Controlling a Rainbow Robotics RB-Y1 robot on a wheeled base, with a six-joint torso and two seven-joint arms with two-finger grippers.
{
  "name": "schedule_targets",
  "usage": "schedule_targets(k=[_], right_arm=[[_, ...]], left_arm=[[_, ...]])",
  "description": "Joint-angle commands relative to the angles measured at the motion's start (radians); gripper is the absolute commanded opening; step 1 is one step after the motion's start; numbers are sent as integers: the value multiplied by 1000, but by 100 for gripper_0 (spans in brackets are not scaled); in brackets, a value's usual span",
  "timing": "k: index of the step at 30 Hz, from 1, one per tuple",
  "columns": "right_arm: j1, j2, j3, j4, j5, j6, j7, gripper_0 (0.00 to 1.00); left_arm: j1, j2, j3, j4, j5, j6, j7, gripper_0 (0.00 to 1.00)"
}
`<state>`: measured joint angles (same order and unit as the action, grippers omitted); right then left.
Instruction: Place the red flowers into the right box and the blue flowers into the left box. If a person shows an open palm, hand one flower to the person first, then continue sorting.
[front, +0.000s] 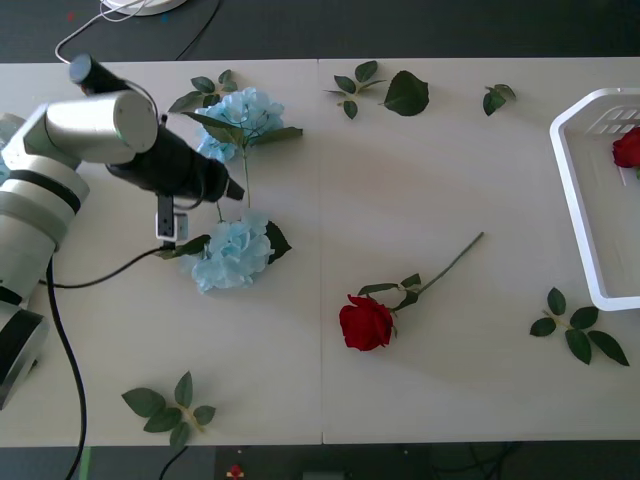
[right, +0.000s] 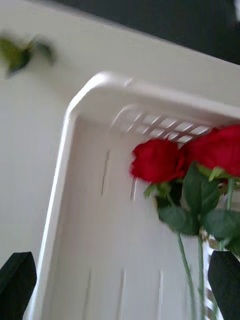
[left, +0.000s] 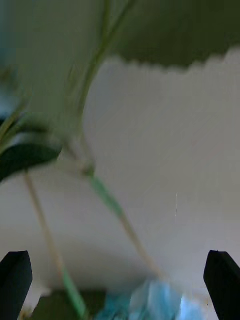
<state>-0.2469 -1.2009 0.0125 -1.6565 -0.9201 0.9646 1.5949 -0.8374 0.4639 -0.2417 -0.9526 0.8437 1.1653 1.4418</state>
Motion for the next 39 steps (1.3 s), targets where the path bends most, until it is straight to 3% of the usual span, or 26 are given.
schedule_targets(k=[1, 9, 10, 11, 12, 15, 19, 30, 39], right_arm=[[69, 0, -71, -178, 26, 68, 257, 100], [67, 116, -22, -376, 110, 123, 760, 100], [58, 126, 14, -401, 135, 123, 827, 100], [58, 126, 14, -401, 135, 123, 827, 100], [41, 135, 84, -439, 188, 118, 905, 100], [-6, 138, 219, -476, 288, 118, 1004, 100], [-66, 138, 386, -485, 386, 115, 1110, 100], [-210, 146, 735, -463, 484, 149, 1110, 100], [-353, 297, 880, -362, 463, 312, 1110, 100]], left_arm=[[-52, -16, -39, 57, 21, -49, -75, 100], [-51, -16, -44, 64, 5, -73, -90, 100], [-51, -16, -44, 64, 3, -78, -97, 88], [-51, -16, -44, 64, 3, -78, -97, 88], [-51, -18, -42, 64, 2, -85, -100, 48], [-51, -18, -42, 64, -2, -102, -112, 0], [-51, -16, -42, 64, -6, -113, -112, 0], [-48, -16, -42, 64, -20, -118, -135, 0], [-48, -14, -42, 64, -64, -107, -138, 0]])
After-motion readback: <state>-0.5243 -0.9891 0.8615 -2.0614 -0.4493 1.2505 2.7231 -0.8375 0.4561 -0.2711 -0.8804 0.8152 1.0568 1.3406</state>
